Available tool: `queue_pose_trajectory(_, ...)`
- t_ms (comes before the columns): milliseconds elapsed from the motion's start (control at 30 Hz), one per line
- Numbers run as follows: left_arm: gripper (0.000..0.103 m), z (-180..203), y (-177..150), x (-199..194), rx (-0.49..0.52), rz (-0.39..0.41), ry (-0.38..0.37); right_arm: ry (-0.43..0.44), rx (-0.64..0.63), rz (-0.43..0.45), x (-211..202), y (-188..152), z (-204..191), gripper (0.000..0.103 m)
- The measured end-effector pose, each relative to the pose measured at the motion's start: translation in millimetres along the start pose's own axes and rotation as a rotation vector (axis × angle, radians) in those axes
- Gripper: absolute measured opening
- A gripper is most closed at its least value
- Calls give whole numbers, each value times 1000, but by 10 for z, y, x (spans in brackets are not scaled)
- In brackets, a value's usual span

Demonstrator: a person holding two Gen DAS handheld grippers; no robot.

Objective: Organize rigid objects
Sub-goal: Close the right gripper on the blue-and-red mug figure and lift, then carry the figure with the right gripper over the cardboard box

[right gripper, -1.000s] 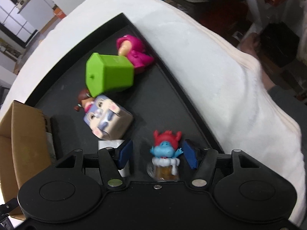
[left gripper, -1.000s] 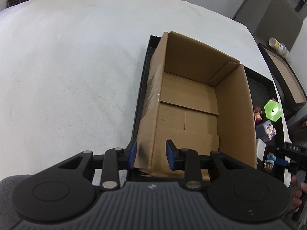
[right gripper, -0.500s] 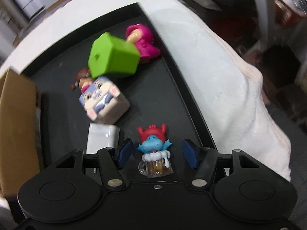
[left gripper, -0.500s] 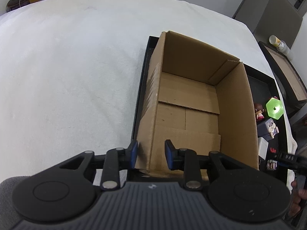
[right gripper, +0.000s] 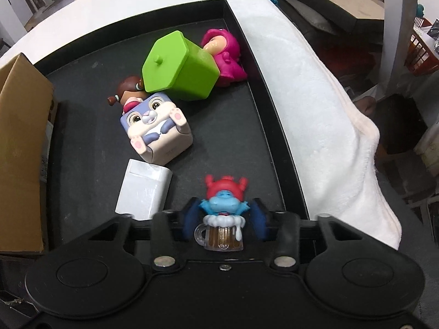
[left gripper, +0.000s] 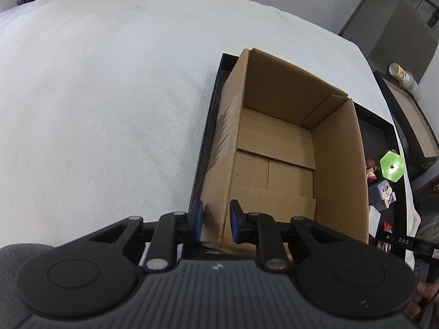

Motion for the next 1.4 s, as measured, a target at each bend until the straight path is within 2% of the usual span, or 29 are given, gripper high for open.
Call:
queue_pose_trajectory(233,16,-20,-47,-31,6,13,-10,4,-3,-9,-71,-59,-62,38)
queue_pose_trajectory(1067,14,36,-151,-74,11,55,-4,168,12,158,-1011,14,-258,38)
queue_pose_trajectory(1400,15,59,-165,-79,11,58,-9,199,-47,184,-1155,110,-519,38)
Point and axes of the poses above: each gripper's, at about its wrist camera, not at the fingertips, and x roughly the way its jaws point, z to its right, y to its top, the point moved 7 cm from there along x, roughly the way its jaws point, and after that the axes turned 1 degree about y, right-handed, at the moved point
